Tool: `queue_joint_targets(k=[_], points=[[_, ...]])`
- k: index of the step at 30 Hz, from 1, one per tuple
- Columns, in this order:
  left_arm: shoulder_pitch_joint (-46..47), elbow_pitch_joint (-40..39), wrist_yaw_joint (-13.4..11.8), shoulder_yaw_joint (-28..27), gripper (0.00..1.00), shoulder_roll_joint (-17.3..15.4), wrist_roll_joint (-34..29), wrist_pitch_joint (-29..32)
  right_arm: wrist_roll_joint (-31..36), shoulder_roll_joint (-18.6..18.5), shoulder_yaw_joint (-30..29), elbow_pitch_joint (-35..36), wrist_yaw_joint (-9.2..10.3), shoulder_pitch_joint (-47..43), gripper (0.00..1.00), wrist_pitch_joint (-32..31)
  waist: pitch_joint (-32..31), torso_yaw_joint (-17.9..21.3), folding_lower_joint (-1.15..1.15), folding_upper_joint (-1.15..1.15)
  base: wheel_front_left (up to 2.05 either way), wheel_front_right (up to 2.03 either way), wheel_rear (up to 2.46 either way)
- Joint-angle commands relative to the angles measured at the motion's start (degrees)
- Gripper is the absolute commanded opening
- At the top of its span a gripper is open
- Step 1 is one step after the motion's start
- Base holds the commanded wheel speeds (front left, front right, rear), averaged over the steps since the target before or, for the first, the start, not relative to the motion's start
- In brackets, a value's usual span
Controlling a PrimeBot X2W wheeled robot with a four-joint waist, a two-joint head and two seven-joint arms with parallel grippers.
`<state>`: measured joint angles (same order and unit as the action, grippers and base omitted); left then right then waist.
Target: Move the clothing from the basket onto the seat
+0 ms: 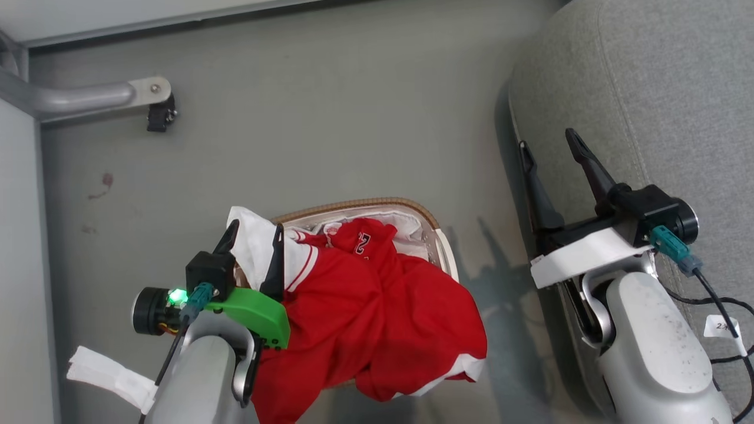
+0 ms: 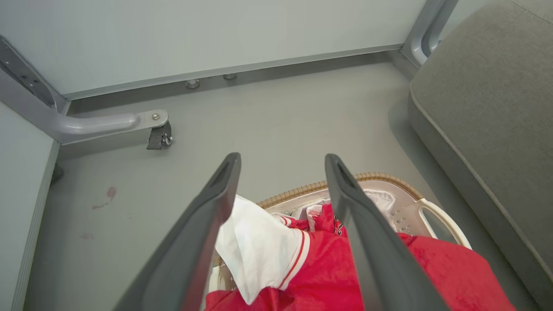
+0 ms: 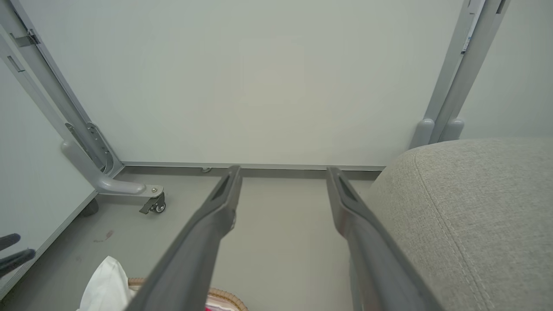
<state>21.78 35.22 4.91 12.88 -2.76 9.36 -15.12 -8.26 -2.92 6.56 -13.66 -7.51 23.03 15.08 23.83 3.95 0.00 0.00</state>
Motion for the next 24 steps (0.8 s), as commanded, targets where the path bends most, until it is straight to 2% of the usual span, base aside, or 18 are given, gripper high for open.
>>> queue_joint_targets(k=[1, 8, 16, 24], points=[[1.69, 0.66, 0.45, 0.11, 1.0, -0.26, -0.66, -0.05, -0.72, -0.1, 0.34, 0.68, 0.04, 1.29, 1.0, 0.14, 5.53, 2.29, 0.0, 0.0, 0.0, 0.0, 0.0], [6.28, 7.7, 1.99, 1.66, 1.0, -0.28, -0.81, -0.05, -3.35, -0.1, 2.15, 3.78, 0.04, 5.38, 1.0, 0.13, 11.88, 5.0, 0.0, 0.0, 0.0, 0.0, 0.0], [10.65, 16.84, 2.55, 6.02, 1.0, -0.51, -1.47, -0.05, -5.29, -0.09, 4.21, 6.64, 0.04, 8.91, 1.0, 0.13, 17.22, 7.66, 0.0, 0.0, 0.0, 0.0, 0.0], [14.55, 23.63, 2.59, 14.34, 1.0, -0.4, 3.72, -0.05, -6.67, -0.09, 5.6, 8.69, 0.04, 11.14, 1.0, 0.13, 22.05, 9.67, 0.0, 0.0, 0.0, 0.0, 0.0]])
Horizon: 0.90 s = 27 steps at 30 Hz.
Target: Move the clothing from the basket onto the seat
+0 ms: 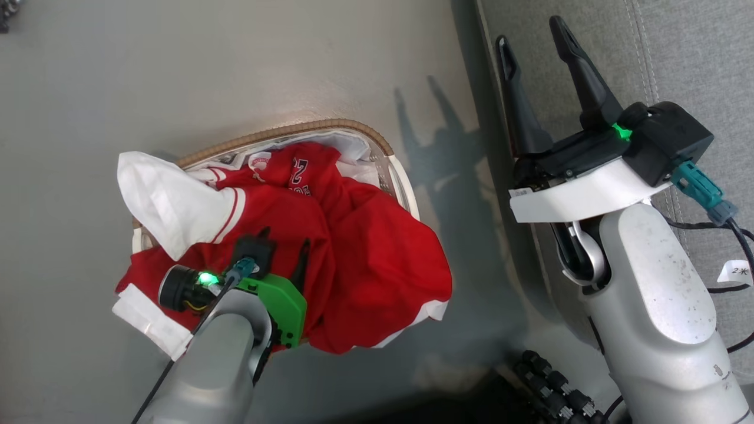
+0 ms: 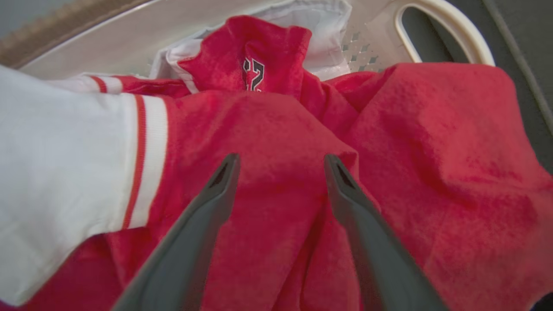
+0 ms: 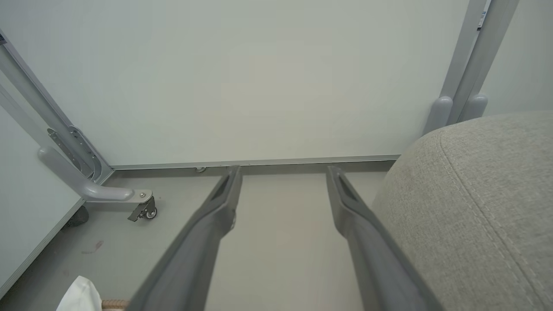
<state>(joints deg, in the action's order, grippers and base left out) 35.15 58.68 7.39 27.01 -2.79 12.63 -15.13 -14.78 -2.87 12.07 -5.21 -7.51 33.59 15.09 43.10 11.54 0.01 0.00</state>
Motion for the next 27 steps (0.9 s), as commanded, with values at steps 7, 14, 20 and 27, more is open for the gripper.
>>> queue_joint_targets(k=[7, 14, 20, 27], points=[[5.28, 2.14, 0.11, 10.05, 1.0, -1.44, 5.33, -0.04, -1.46, -0.12, 0.5, 0.25, 0.04, 1.42, 1.0, 0.12, 5.98, 2.99, -0.01, 0.0, 0.0, 0.0, 0.0], [9.64, 7.9, -0.26, 11.4, 1.0, -2.37, 6.05, -0.04, -2.2, -0.13, 0.34, 0.6, 0.04, 2.13, 1.0, 0.12, 8.32, 3.7, -0.01, 0.0, 0.0, 0.0, 0.0], [11.81, 11.33, -2.44, 11.37, 1.0, -2.31, 5.57, -0.04, -2.54, -0.13, 0.27, 0.87, 0.04, 2.34, 1.0, 0.12, 9.79, 3.81, -0.01, 0.0, 0.0, 0.0, 0.0], [13.22, 14.08, -2.76, 12.03, 0.53, -2.3, 5.9, 0.18, -2.38, -0.14, 0.39, 0.36, 0.04, 2.36, 1.0, 0.12, 10.51, 3.54, -0.01, 0.0, 0.0, 0.0, 0.0]])
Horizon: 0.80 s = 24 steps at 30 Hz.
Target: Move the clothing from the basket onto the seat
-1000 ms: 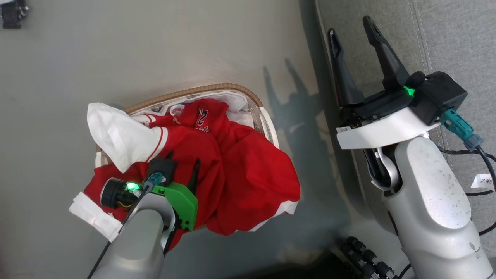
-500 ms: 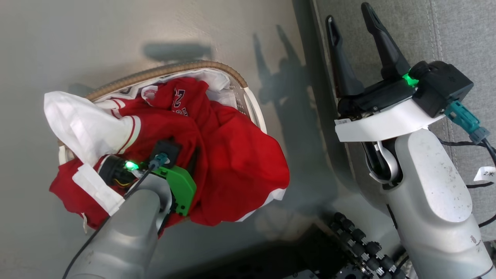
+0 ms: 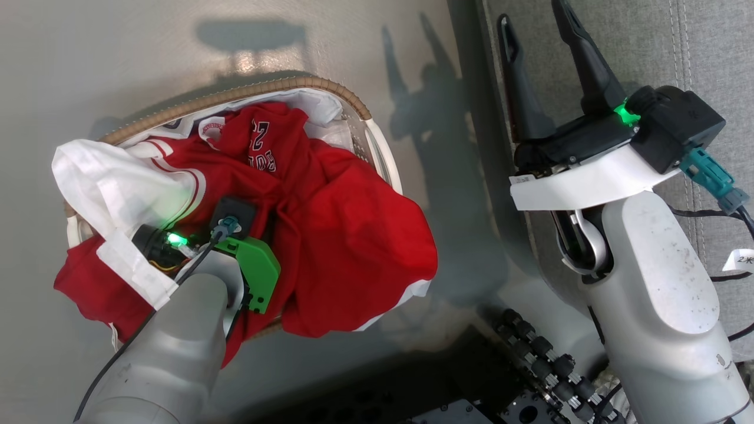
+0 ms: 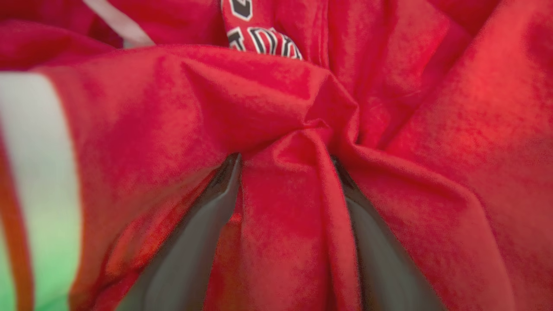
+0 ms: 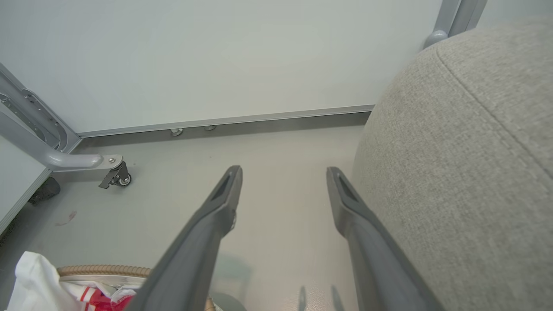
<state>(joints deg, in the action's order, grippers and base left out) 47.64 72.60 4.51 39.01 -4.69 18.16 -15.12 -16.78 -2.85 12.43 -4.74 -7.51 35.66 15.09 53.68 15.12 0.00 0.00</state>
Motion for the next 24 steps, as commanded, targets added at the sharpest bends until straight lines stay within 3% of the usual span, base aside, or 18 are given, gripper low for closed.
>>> queue_joint_targets(k=[1, 10, 24], points=[[0.53, 0.36, 0.35, 0.11, 0.0, -0.32, 0.55, 0.23, -0.45, -0.15, 0.11, -0.36, 0.04, 0.2, 1.0, 0.12, -0.31, -0.1, 0.0, 0.0, 0.0, 0.0, 0.0], [-2.9, -0.04, 1.33, -0.76, 0.0, 0.53, 2.6, -0.04, 0.12, -0.17, -0.88, -2.35, 0.04, -1.41, 1.0, 0.12, -6.92, -0.72, 0.0, 0.0, 0.0, 0.0, 0.0], [-15.95, -14.36, 0.84, -5.38, 0.0, 1.2, 3.46, -0.04, 2.61, -0.2, -2.93, -7.47, 0.04, -8.9, 1.0, 0.12, -24.69, -5.75, 0.0, 0.0, 0.0, 0.0, 0.0]])
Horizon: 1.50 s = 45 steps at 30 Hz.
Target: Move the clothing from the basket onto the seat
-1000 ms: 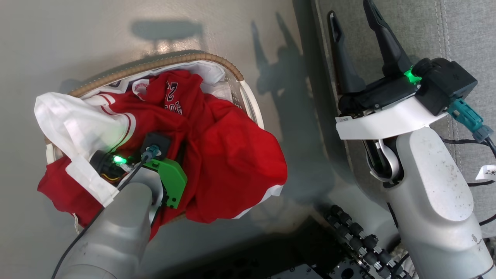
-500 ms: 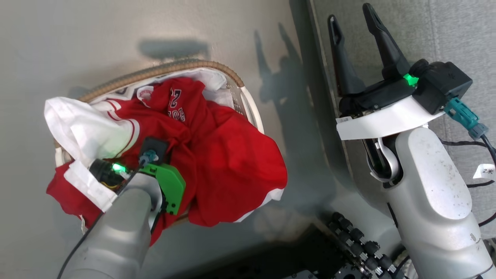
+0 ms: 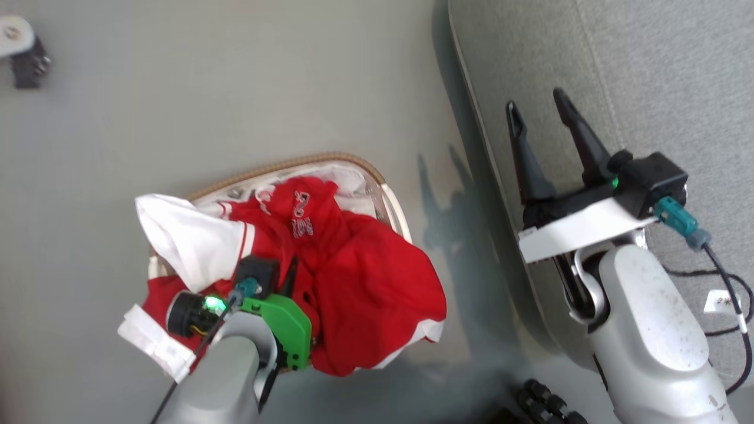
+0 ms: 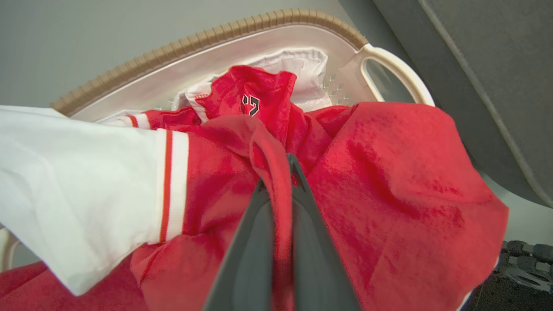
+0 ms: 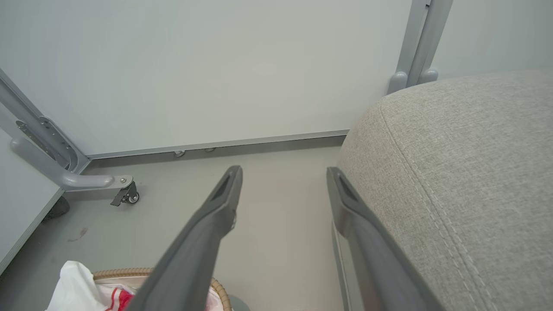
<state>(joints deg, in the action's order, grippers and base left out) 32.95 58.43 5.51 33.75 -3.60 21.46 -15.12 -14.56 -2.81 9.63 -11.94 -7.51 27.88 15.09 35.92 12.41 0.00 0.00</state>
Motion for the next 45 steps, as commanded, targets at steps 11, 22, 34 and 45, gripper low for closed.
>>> queue_joint_targets(k=[11, 22, 34, 45], points=[[-10.92, -12.41, -0.28, -6.03, 0.0, 0.52, -2.43, -0.05, 1.15, -0.24, -1.32, -4.1, 0.04, -8.29, 1.0, 0.12, -18.87, -6.7, 0.0, 0.0, 0.0, 0.0, 0.0], [-16.79, -24.75, 0.74, -10.53, 0.0, 0.65, -3.68, -0.05, 1.11, -0.24, -0.37, -6.2, 0.04, -14.93, 1.0, 0.12, -28.28, -8.39, 0.0, 0.0, 0.0, 0.0, 0.0], [-16.48, -36.68, 0.55, -11.5, 0.0, 0.65, -1.39, -0.05, 1.38, -0.23, 1.41, -7.41, 0.04, -19.9, 1.0, 0.12, -34.5, -8.7, 0.0, 0.0, 0.0, 0.0, 0.0], [-12.38, -42.51, 0.0, -10.85, 0.0, 0.64, -0.42, -0.05, 1.57, -0.24, 3.96, -8.35, 0.04, -21.89, 1.0, 0.11, -35.47, -9.41, 0.0, 0.0, 0.0, 0.0, 0.0]])
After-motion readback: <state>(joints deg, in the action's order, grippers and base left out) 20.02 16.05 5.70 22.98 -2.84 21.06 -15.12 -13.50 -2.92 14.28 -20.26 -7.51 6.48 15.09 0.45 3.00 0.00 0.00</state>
